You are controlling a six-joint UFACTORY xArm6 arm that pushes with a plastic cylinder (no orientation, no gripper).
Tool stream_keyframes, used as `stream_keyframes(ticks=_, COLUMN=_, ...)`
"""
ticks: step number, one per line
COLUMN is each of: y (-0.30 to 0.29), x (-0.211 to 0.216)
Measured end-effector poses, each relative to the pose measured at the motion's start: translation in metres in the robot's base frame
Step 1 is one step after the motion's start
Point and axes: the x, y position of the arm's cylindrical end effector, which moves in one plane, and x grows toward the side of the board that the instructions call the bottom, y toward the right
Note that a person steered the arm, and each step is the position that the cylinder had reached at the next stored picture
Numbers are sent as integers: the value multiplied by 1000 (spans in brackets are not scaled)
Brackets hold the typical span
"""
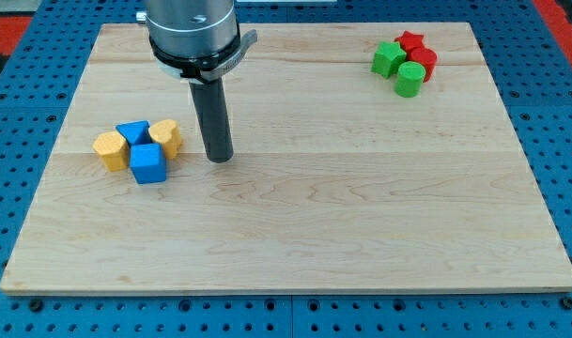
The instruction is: Push the yellow hexagon along with the blue triangle slightly up
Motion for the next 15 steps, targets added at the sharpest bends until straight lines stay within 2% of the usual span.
stream_keyframes(ticks=2, y=0, x=-3)
stream_keyframes(ticks=4, y=50, x=48)
stream_keyframes(ticks=5, y=18, x=75)
stream_keyframes(ticks=6, y=-44, x=95)
stream_keyframes(ticks=7, y=-127, x=68)
stream_keyframes(ticks=8, y=-152, x=26)
stream_keyframes(ticks=10, y=-158, x=26)
stream_keyframes(ticks=15, y=-133, x=14)
